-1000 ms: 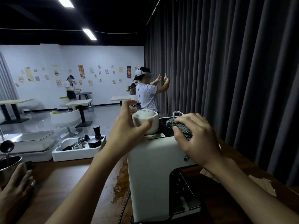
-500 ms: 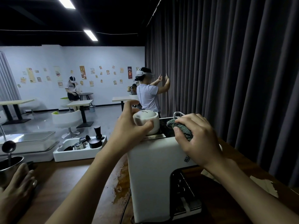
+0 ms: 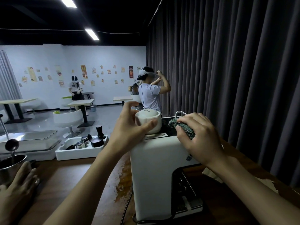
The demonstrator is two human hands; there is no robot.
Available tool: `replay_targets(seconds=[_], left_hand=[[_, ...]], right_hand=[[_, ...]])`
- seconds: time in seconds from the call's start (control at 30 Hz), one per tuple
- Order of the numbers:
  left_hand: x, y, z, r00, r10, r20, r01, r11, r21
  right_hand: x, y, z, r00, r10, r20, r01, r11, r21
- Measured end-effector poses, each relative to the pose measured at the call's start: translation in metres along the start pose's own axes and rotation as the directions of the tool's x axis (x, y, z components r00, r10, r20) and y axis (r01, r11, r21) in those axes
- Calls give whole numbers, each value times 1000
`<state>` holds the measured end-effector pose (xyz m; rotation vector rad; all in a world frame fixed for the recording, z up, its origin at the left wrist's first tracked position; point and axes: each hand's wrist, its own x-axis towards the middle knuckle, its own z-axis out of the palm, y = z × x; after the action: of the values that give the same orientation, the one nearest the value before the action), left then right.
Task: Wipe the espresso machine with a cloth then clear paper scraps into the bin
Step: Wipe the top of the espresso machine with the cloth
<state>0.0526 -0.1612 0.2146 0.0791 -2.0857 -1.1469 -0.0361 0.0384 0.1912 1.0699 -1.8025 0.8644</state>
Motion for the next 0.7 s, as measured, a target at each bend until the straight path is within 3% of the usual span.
replay_targets(seconds=[0.1, 0.2, 0.27, 0.3, 0.37, 0.4, 0.47, 0.53, 0.7], left_hand=[[-12, 7, 5, 995, 72, 72, -81, 988, 134], [-19, 10, 9, 985, 117, 130, -145, 961, 235], [-20, 8, 8, 984, 118, 134, -150, 953, 262], [-21, 7, 7, 983, 119, 141, -154, 951, 269], [-21, 5, 6, 979, 130, 155, -170, 946, 276], [-21, 5, 7, 978, 136, 158, -175, 946, 274], [-21, 4, 8, 978, 140, 156, -180, 944, 278], [-21, 3, 9, 978, 142, 153, -182, 939, 292], [-22, 3, 8, 977, 145, 159, -188, 935, 301]], right_hand=[[14, -2, -9, 996, 12, 92, -17, 998, 59], [38, -4, -18, 990, 121, 79, -132, 979, 155], [51, -5, -23, 959, 191, 208, -221, 967, 130], [54, -3, -26, 911, 207, 356, -242, 969, 57], [55, 1, -40, 745, 205, 635, -170, 979, -117], [54, 4, -47, 670, 181, 720, -106, 983, -149], [52, 8, -59, 594, 121, 795, -42, 992, -119], [51, 8, -60, 596, 71, 800, -39, 997, -60], [59, 3, -33, 768, 118, 629, -45, 990, -131]])
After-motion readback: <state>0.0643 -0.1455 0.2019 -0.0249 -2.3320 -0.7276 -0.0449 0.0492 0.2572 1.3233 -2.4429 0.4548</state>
